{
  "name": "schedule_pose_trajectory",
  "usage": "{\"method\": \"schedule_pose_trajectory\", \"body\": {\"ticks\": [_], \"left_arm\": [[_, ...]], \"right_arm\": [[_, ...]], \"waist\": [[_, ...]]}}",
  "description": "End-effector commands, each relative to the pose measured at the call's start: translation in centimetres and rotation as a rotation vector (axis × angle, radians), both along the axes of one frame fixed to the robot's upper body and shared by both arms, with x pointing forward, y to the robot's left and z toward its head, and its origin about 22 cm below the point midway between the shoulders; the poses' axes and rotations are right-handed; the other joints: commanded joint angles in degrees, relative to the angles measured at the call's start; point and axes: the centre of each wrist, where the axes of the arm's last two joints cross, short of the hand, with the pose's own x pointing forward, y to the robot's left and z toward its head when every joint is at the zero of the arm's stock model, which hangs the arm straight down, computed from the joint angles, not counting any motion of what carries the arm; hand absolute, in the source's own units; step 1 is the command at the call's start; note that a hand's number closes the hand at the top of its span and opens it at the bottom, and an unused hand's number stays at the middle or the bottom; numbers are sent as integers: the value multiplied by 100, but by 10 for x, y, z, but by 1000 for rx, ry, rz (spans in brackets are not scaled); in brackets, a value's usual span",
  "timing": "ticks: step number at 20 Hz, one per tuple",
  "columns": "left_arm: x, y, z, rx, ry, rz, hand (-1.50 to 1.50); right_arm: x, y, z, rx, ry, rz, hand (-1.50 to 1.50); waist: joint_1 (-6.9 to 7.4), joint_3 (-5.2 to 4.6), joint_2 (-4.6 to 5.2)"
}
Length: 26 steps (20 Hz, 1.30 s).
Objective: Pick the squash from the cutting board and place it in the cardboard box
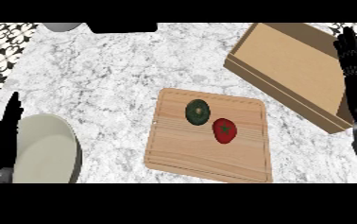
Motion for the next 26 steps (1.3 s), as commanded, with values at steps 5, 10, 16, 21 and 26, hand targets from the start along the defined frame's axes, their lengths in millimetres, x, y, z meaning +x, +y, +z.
{"method": "schedule_pose_trajectory", "body": {"ticks": [5,10,16,21,26], "left_arm": [[33,-52,39,-298,-104,-244,0],[17,-64,31,-448,-68,-295,0],[27,-51,64,-476,-59,-325,0],[19,-51,54,-475,-74,-307,0],[19,-47,57,-462,-53,-338,0]], "right_arm": [[-10,107,-39,296,148,-29,-150],[-33,110,-53,207,-203,-424,-150],[-79,186,-63,9,-264,-258,-150],[-89,145,-99,-303,127,-270,-150],[-83,153,-92,-505,349,-276,-150]], "waist": [[74,-212,-116],[-49,-205,-184],[10,-218,-129],[-22,-267,-122],[37,-287,-129]]}}
